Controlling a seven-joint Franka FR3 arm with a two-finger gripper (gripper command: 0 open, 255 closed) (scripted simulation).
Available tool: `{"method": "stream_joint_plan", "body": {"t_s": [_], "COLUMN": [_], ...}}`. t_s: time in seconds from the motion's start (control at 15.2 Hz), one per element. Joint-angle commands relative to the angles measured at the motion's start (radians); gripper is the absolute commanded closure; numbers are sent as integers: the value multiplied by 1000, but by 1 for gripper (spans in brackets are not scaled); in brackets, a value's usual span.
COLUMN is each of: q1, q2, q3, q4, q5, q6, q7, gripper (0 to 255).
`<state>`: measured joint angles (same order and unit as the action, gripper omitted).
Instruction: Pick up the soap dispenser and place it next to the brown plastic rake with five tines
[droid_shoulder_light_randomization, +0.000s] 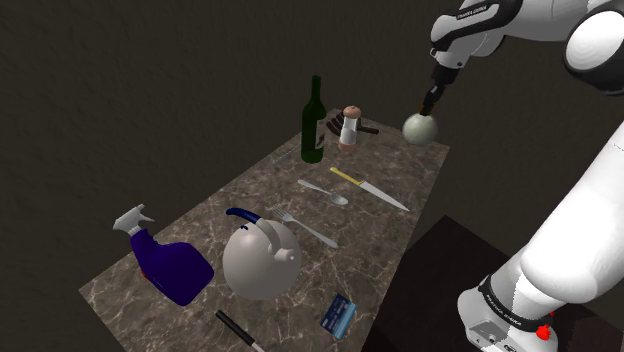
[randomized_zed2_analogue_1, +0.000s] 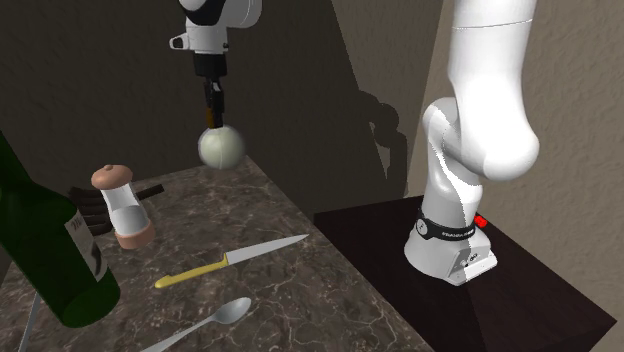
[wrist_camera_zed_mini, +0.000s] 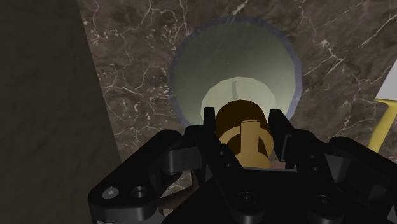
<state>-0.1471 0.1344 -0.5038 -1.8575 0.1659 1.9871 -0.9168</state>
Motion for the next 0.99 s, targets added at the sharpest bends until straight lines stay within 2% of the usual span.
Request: {"method": "stream_joint_plan", "body": {"t_s": [0.0,0.59,0.92], "q1": [-1,-7,-7], "q2": [8,55,55], "q3": [1,8,8], "q4": [-19,-92,-92], "q5": [6,43,43], "q6": [26,139,139], "q7": [-7,-38,-38], "gripper": [255,255,255]}}
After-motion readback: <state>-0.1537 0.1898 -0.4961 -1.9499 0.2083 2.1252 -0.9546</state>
